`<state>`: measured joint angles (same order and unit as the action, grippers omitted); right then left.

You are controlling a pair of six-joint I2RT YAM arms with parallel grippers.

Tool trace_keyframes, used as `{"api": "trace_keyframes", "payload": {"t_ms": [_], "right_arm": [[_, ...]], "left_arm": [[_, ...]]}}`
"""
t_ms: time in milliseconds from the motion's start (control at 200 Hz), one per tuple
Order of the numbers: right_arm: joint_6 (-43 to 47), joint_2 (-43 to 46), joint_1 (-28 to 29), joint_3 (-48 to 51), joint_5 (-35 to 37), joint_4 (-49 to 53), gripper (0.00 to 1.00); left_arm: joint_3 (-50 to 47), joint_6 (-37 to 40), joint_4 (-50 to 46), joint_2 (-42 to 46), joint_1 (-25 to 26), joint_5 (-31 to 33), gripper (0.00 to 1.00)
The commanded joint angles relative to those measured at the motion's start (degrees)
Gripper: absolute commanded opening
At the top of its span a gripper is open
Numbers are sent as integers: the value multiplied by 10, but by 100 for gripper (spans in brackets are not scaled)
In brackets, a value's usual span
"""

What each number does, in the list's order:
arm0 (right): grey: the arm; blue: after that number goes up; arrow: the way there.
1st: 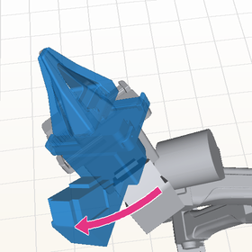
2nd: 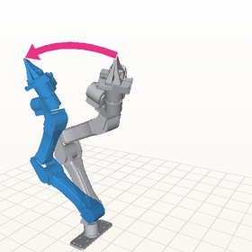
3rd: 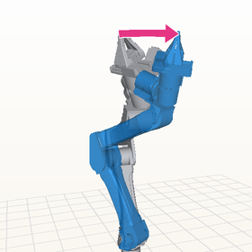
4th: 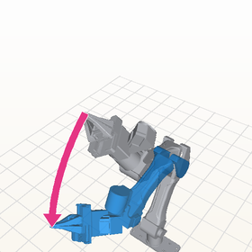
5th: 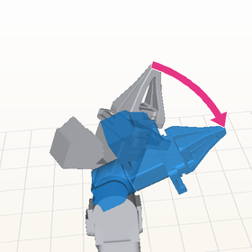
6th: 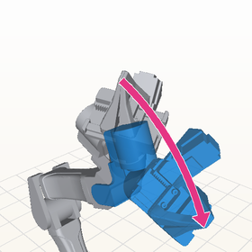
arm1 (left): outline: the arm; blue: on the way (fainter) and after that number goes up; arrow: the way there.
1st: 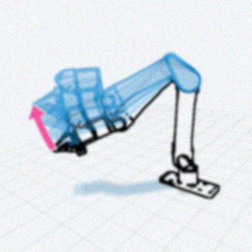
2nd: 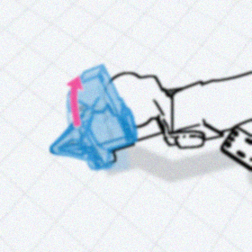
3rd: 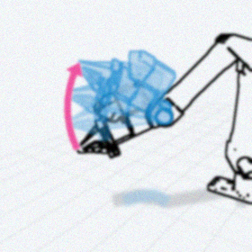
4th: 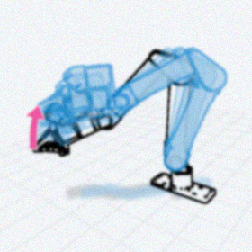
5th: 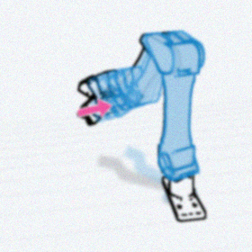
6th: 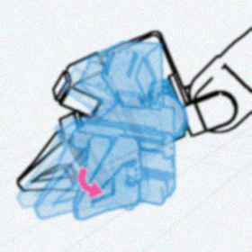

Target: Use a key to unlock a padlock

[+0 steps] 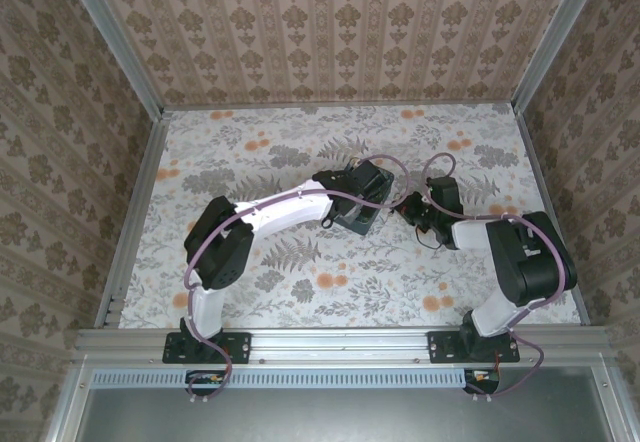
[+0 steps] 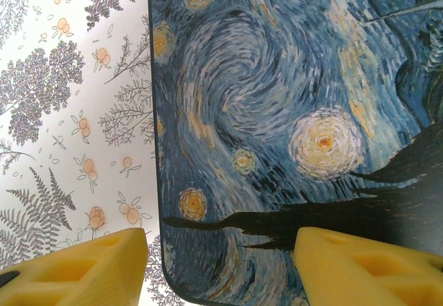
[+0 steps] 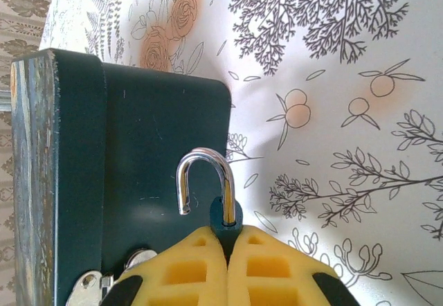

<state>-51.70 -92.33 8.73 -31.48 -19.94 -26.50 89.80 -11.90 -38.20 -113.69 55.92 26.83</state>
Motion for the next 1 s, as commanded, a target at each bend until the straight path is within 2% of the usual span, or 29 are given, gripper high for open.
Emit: {"api": "trace_keyframes", "payload": {"t_ms": [0, 230, 440, 585, 745, 865, 995], "right_arm": [[-9, 41, -2, 24, -28, 2, 0], [-22, 174, 36, 99, -50, 39, 0], [-44, 249, 153, 134, 9, 68, 0], [-77, 228, 243, 147, 48, 23, 0], [-95, 151, 350, 116, 85, -29, 0], [-103, 93, 378, 101, 92, -65, 0], [-102, 55, 374, 102, 96, -82, 0]], "left_arm": [[8, 14, -29, -35, -12, -17, 65], [60, 29, -29, -59, -51, -45, 65], [118, 43, -35, -57, -85, -83, 67], [139, 30, -34, -14, -104, -154, 73], [117, -3, -19, 51, -118, -219, 75], [68, -24, -5, 110, -122, -224, 76], [-6, -49, 11, 178, -128, -231, 77]]}}
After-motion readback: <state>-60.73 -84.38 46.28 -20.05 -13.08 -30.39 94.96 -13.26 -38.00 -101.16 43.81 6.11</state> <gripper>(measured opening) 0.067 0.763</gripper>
